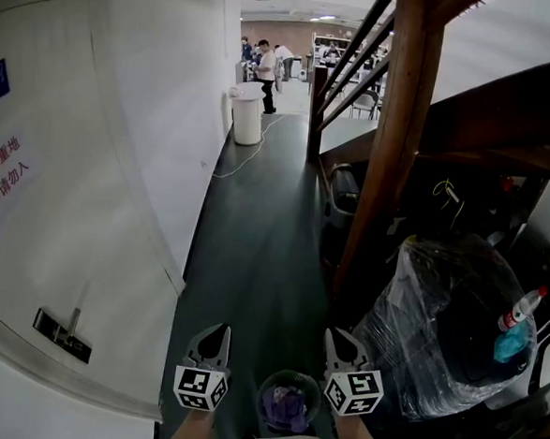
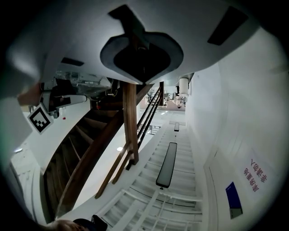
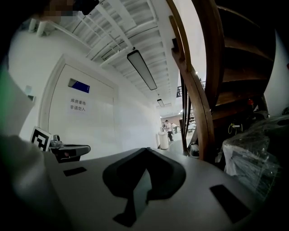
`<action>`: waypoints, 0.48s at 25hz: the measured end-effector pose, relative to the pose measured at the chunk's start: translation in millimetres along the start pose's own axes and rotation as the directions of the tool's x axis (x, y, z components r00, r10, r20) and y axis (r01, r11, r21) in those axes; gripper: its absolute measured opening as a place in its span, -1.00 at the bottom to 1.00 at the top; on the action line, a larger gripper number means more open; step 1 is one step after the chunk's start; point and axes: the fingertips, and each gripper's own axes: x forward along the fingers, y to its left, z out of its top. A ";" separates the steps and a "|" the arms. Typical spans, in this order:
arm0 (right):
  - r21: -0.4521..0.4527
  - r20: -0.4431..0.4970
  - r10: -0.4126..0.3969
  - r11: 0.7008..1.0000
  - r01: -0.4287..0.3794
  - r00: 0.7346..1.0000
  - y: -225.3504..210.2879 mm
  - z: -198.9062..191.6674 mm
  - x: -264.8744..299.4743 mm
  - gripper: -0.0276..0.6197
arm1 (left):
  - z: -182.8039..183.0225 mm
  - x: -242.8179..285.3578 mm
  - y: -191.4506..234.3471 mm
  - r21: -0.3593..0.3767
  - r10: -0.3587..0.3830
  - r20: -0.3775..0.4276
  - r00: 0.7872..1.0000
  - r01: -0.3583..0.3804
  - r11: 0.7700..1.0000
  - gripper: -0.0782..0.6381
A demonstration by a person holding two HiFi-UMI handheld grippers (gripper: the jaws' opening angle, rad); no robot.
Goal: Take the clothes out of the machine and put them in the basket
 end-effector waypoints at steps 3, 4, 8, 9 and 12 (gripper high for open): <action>-0.010 0.025 0.002 1.000 -0.002 1.000 2.7 11.5 2.2 -0.90 | 12.2 1.0 2.0 -0.003 -0.004 0.019 1.000 0.004 1.000 -0.72; -0.012 0.027 0.003 1.000 -0.002 1.000 3.5 13.4 2.8 -0.90 | 15.8 0.8 2.0 0.000 -0.005 0.023 1.000 0.005 1.000 -0.72; -0.005 0.033 0.007 1.000 -0.007 0.999 3.7 15.7 4.3 -0.90 | 26.8 1.3 -2.0 0.015 -0.013 0.034 0.999 0.013 1.000 -0.72; -0.003 0.034 0.008 1.000 -0.007 0.999 3.9 15.7 4.4 -0.90 | 28.7 1.4 -2.9 0.019 -0.016 0.036 0.999 0.015 1.000 -0.72; -0.001 0.037 0.010 1.000 -0.010 0.999 5.9 16.2 5.0 -0.90 | 31.2 2.0 -2.9 0.030 -0.018 0.039 0.999 0.016 0.999 -0.72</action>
